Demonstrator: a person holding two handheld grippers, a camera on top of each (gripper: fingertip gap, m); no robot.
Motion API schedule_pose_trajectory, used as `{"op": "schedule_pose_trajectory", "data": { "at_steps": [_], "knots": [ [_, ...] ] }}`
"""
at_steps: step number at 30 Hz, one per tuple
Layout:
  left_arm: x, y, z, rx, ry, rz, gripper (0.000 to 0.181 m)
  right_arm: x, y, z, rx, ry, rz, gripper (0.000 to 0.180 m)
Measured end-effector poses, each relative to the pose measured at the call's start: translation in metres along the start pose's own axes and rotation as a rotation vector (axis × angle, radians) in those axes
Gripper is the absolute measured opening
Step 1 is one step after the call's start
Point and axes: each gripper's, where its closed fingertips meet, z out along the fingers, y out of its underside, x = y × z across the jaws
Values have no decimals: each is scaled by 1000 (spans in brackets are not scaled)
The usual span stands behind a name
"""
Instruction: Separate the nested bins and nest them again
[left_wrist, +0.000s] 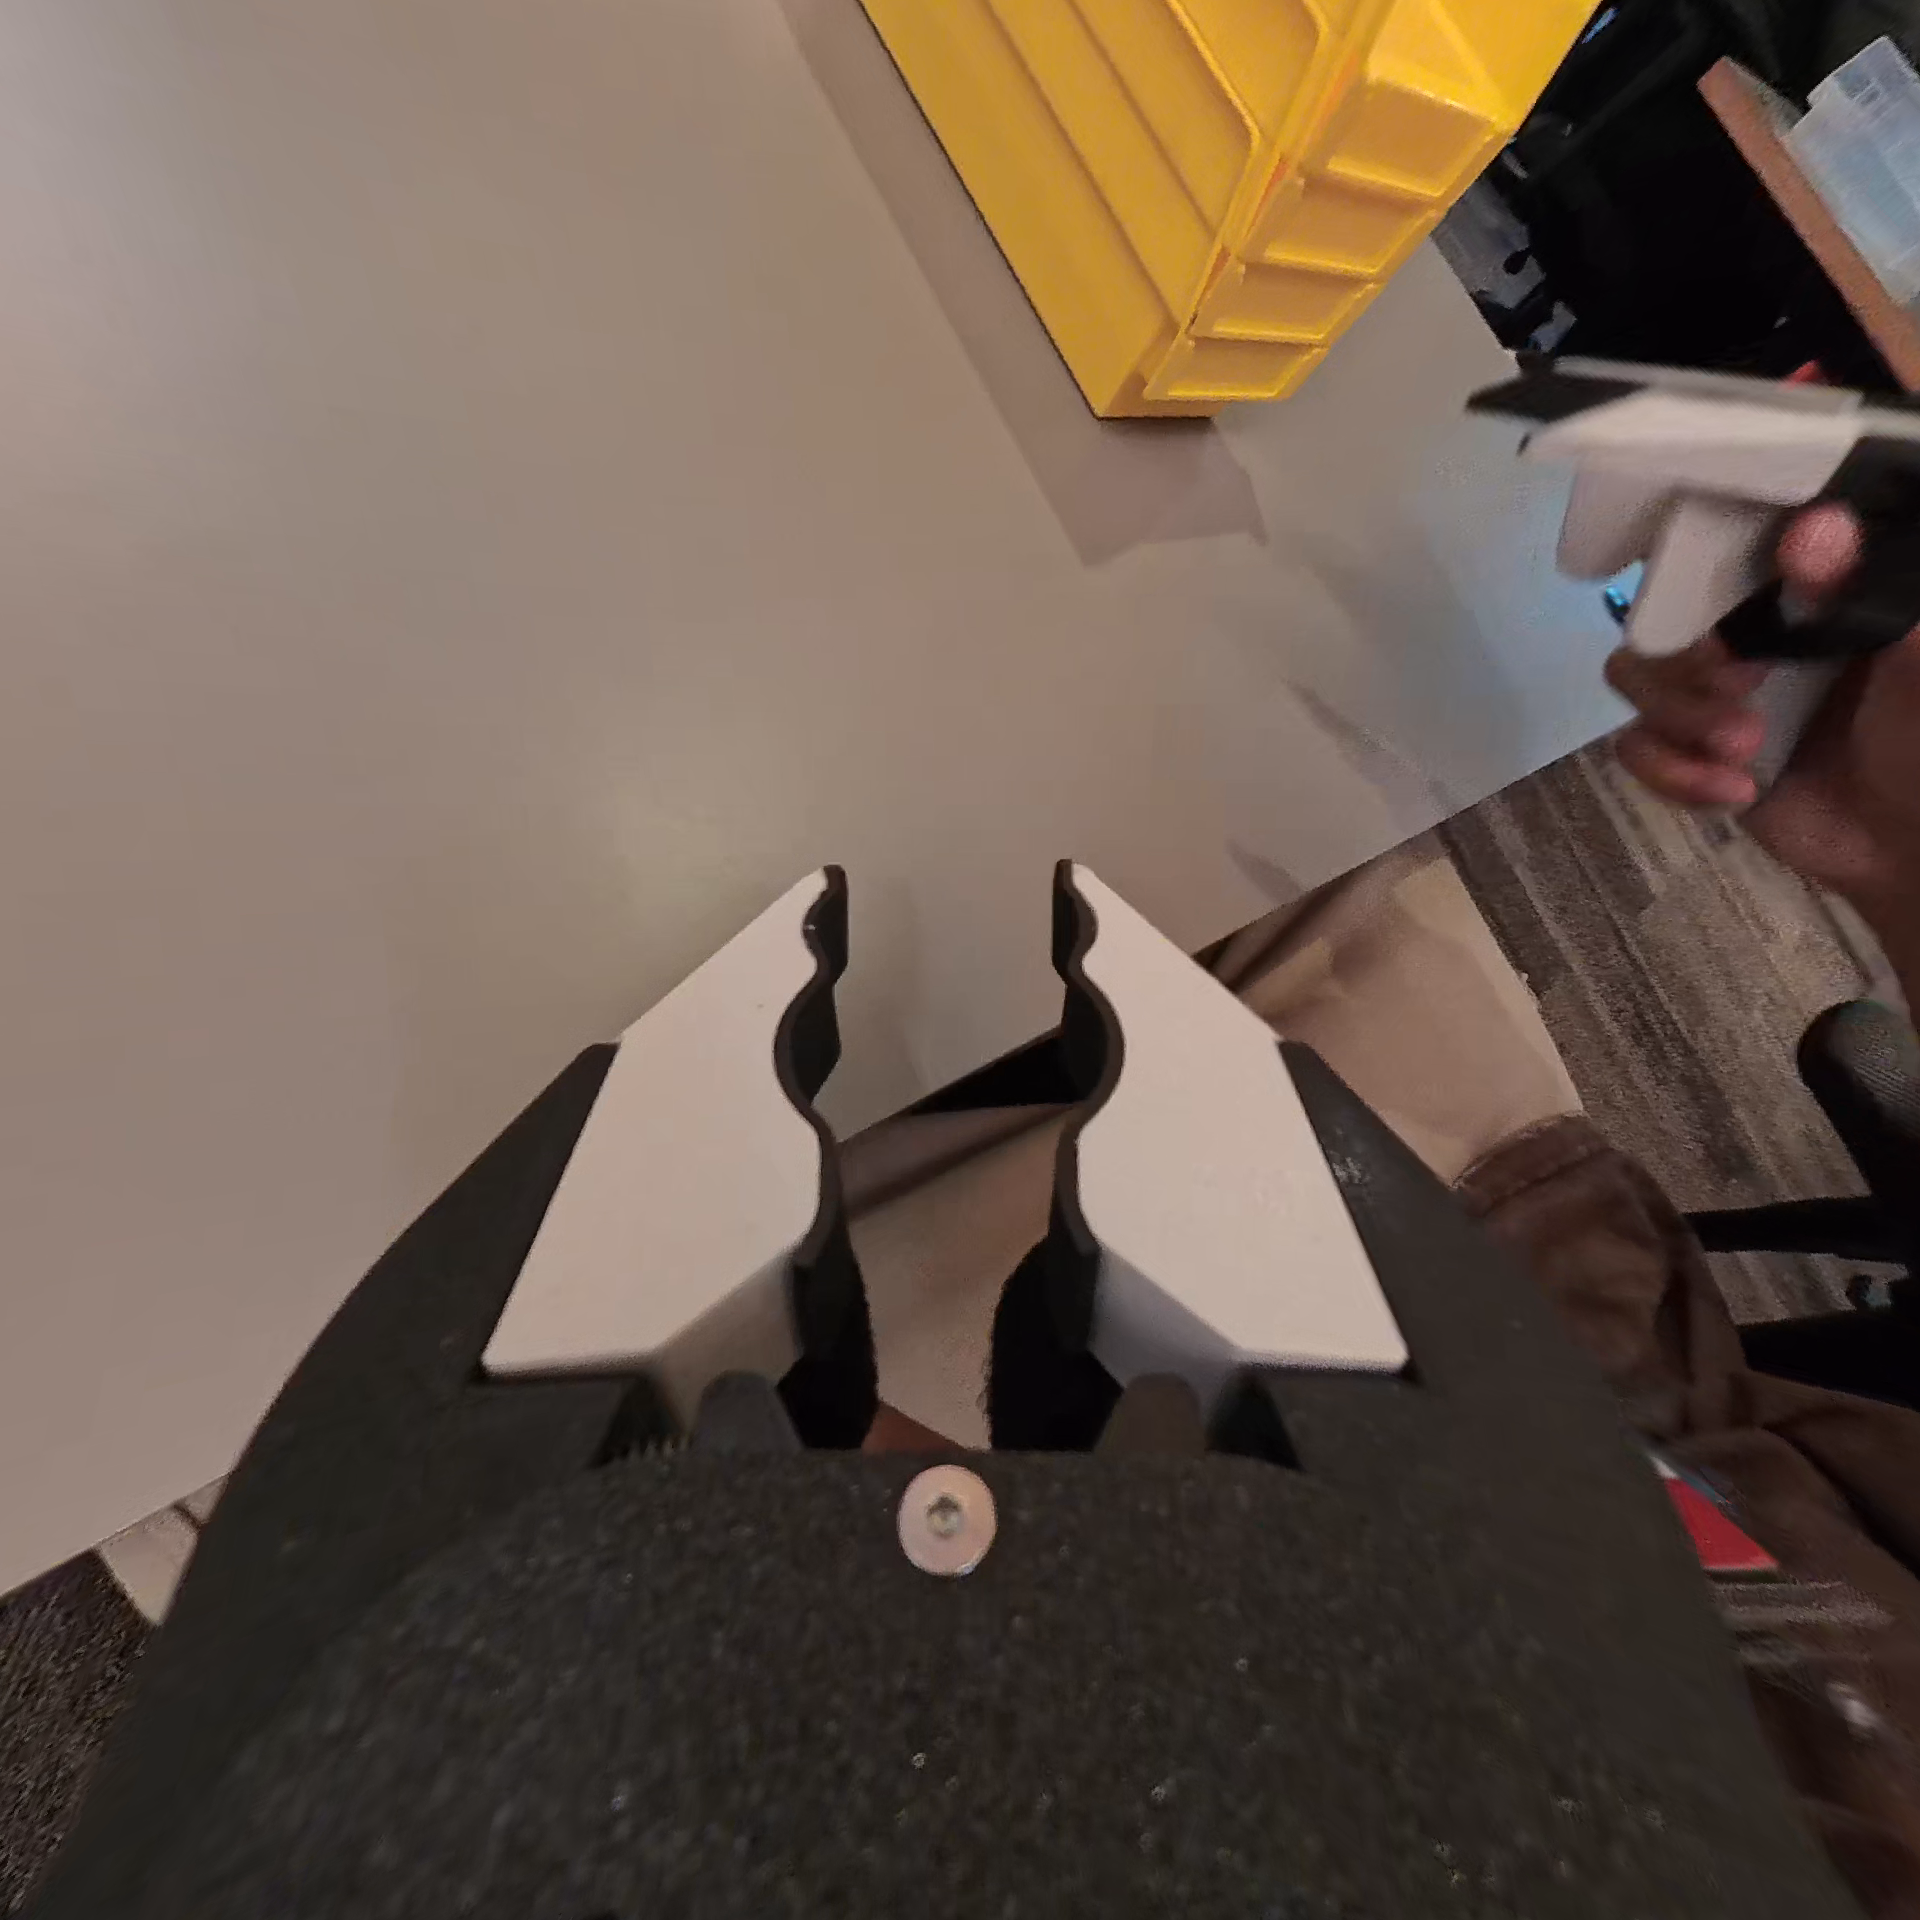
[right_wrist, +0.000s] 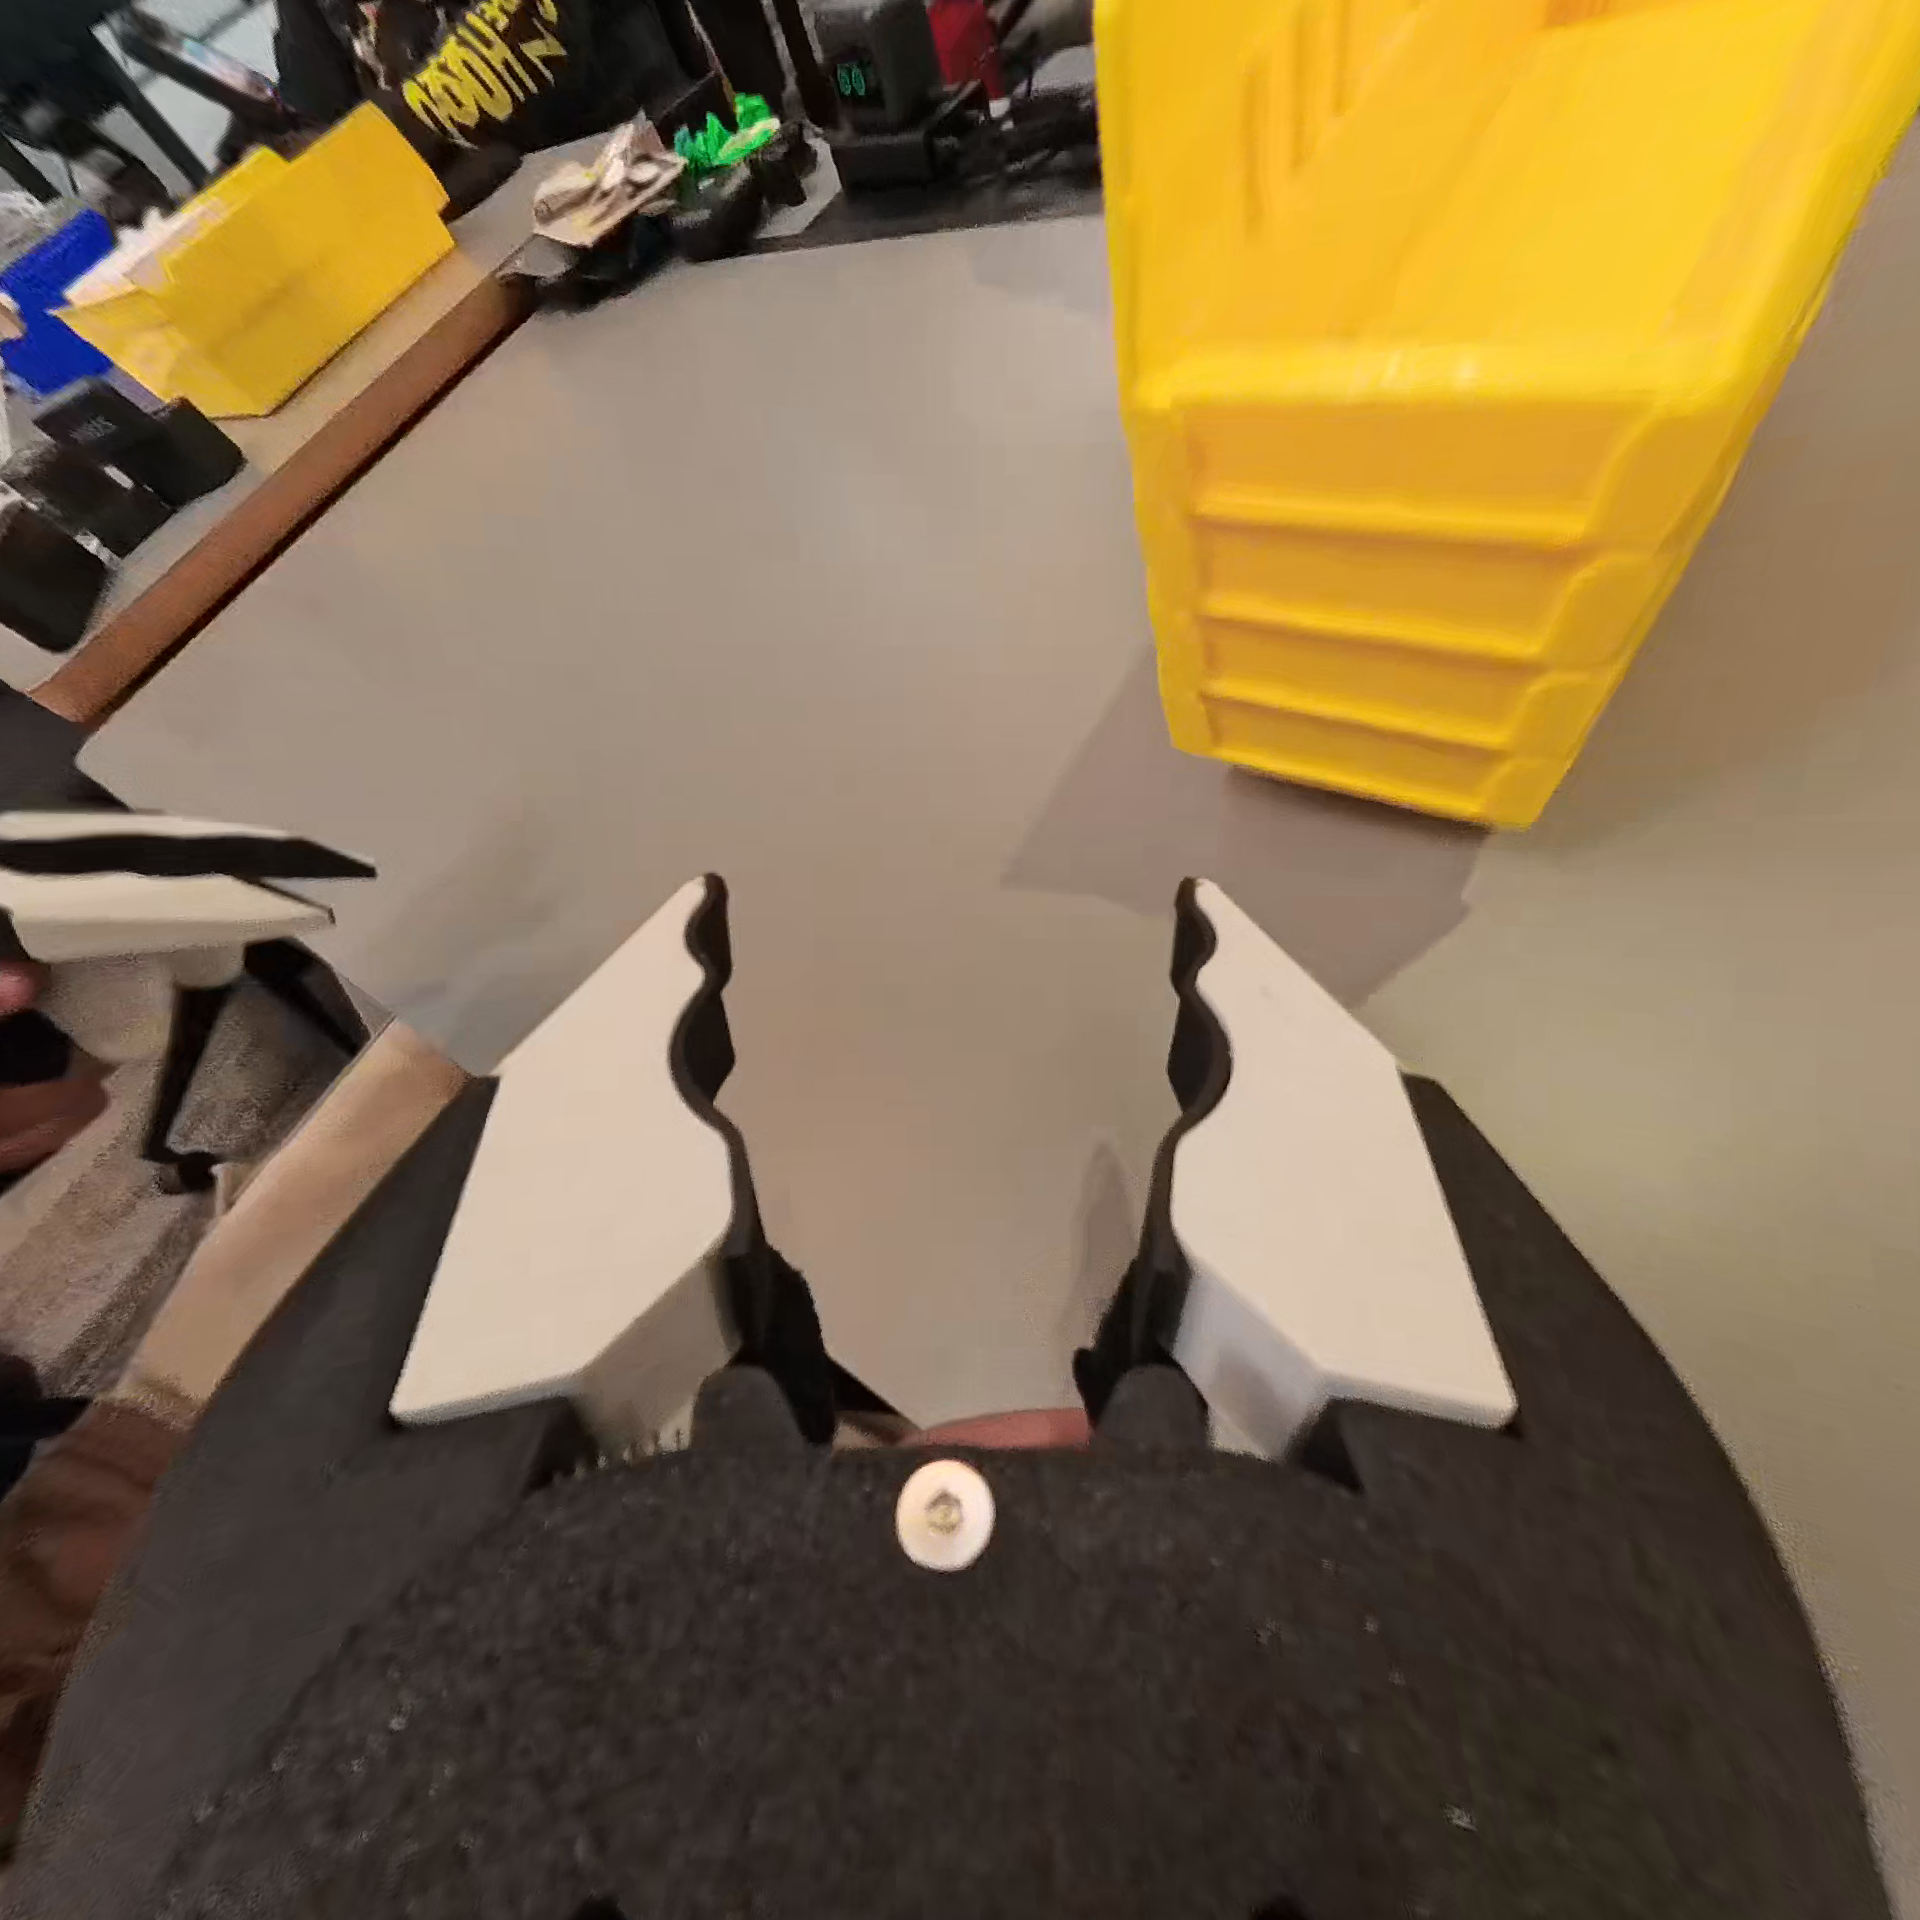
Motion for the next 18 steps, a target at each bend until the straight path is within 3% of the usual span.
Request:
{"op": "schedule_pose_trajectory", "data": {
  "at_steps": [5, 9, 13, 18],
  "knots": [
    [8, -1, -6, 18, 27, 5, 36, 24, -113, -22, -4, 216, -187, 87],
    [14, 1, -1, -1, 19, 58, 35, 64, -185, 16, -212, 286, -200, 107],
    [18, 3, 2, -15, 0, 125, 35, 111, -200, 70, -531, 312, -44, 122],
    [17, 7, 1, -29, -6, 134, 35, 125, -208, 110, -668, 368, 103, 128]
  ]
}}
